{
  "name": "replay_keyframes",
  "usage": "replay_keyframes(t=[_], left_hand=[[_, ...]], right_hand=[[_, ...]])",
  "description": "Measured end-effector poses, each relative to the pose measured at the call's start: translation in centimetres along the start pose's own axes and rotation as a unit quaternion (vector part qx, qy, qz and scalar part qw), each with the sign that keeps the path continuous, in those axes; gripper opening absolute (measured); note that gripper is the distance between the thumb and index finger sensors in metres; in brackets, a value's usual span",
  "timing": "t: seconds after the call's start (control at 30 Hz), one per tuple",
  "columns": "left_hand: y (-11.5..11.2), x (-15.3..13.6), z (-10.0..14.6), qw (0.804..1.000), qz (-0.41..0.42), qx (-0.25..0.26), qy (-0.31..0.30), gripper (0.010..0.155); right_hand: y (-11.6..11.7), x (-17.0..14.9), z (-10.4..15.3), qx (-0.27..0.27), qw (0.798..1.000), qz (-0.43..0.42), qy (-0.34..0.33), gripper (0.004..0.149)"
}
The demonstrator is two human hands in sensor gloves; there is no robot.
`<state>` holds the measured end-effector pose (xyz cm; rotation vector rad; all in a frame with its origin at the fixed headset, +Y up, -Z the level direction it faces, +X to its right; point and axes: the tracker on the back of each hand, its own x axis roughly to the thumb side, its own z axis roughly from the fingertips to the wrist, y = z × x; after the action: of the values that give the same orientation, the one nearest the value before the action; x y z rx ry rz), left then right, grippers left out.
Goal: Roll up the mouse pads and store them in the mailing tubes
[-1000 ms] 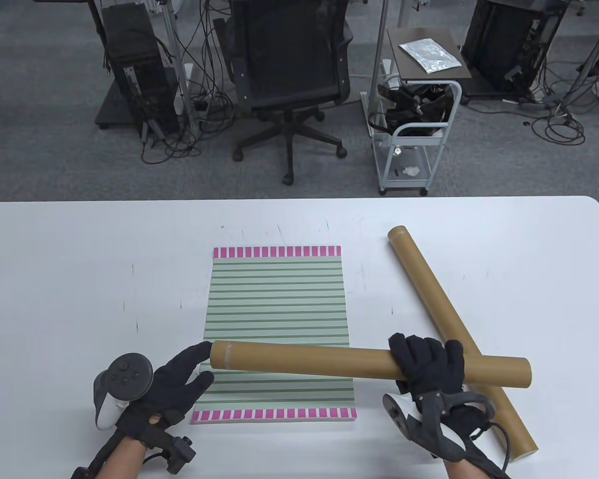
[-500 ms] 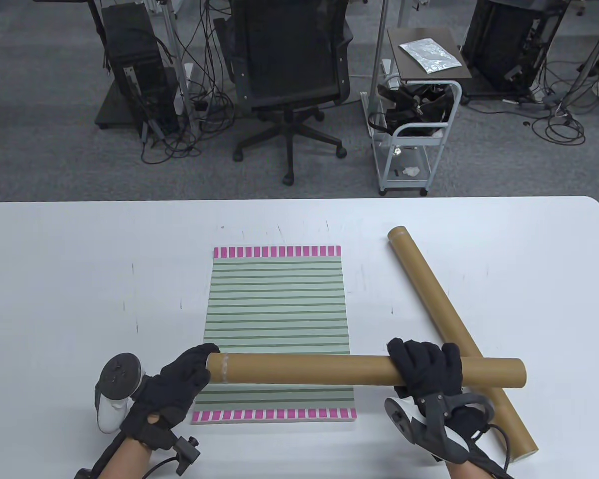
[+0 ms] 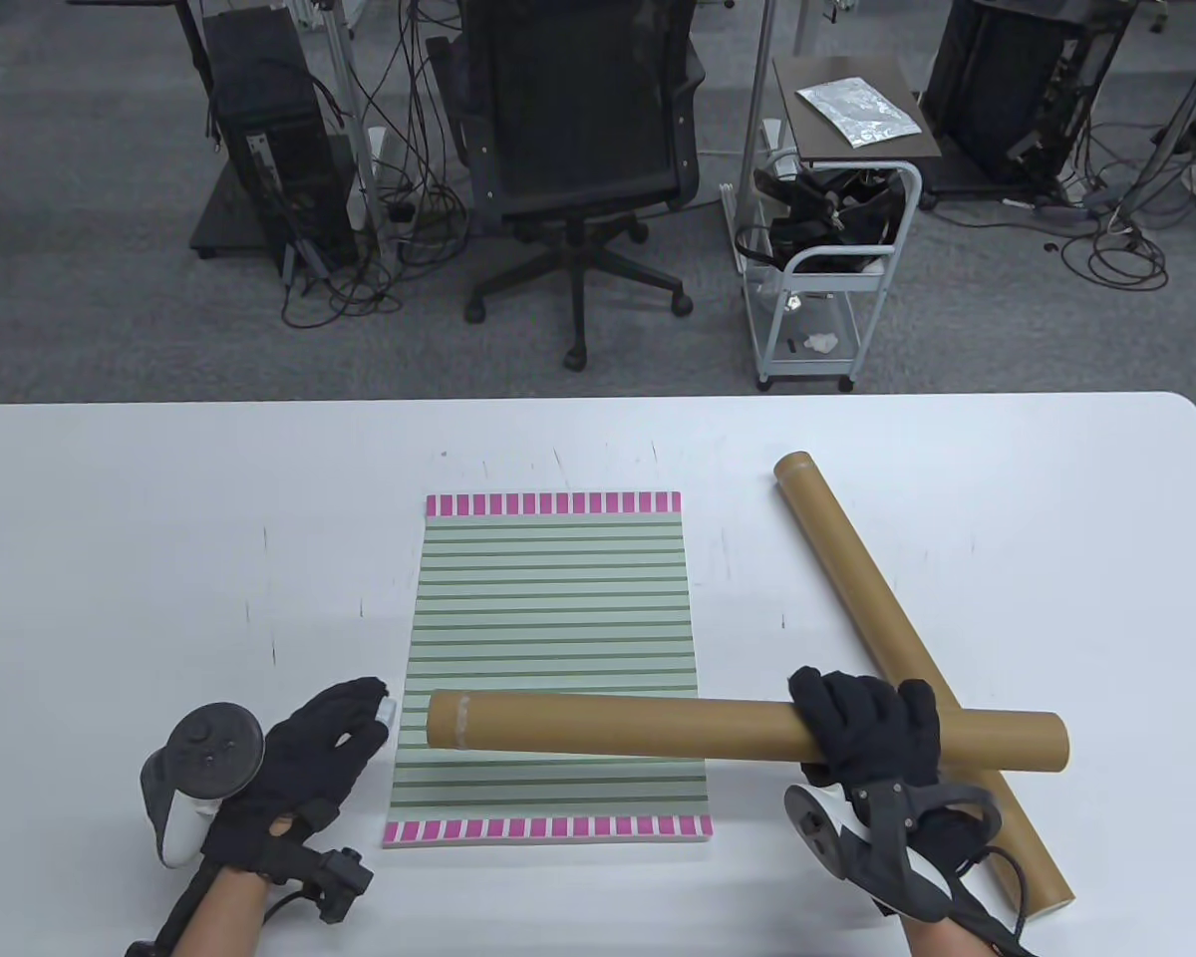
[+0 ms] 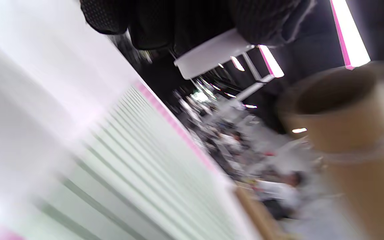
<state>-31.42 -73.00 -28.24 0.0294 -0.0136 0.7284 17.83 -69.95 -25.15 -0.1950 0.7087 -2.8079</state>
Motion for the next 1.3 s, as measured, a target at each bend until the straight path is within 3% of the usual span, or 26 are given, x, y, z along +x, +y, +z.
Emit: replay_keyframes(t=[0.1, 0.33, 0.5, 0.6, 0.8, 0.93, 1.13, 1.3], left_hand=[[0.4, -0.3, 0.0, 0.982, -0.183, 0.032, 0.044, 0.042], [-1.3, -1.1, -0.7, 0.929, -0.357, -0.035, 0.095, 0.041], [-1.8, -1.9, -1.0, 0.938, -0.319, -0.074, 0.111, 0.042], [-1.9, -2.2, -1.2, 0.933, -0.328, -0.094, 0.118, 0.042], [-1.9, -2.3, -1.2, 0.935, -0.323, -0.089, 0.119, 0.045], [-1.2, -2.0, -1.1, 0.948, -0.289, -0.069, 0.112, 0.053], [-0.8, -1.0, -0.8, 0.977, -0.201, -0.035, 0.068, 0.062], [-1.4, 0.8, -0.3, 0.975, -0.221, -0.038, 0.006, 0.067]], right_hand=[[-0.1, -0.1, 0.0, -0.004, 1.000, -0.001, 0.001, 0.075], [-0.1, -0.2, 0.1, -0.006, 1.000, 0.010, -0.001, 0.075], [-0.1, -0.4, 0.1, -0.001, 1.000, 0.000, 0.002, 0.076], [-0.1, -0.4, 0.1, -0.001, 1.000, -0.005, 0.002, 0.076], [-0.2, -0.3, 0.0, 0.001, 1.000, -0.005, -0.004, 0.076], [-0.2, -0.4, 0.0, 0.009, 1.000, -0.008, -0.006, 0.076], [0.8, -1.7, -1.6, 0.097, 0.993, -0.069, 0.002, 0.076], [2.4, -6.3, -3.7, 0.149, 0.985, -0.065, 0.063, 0.075]])
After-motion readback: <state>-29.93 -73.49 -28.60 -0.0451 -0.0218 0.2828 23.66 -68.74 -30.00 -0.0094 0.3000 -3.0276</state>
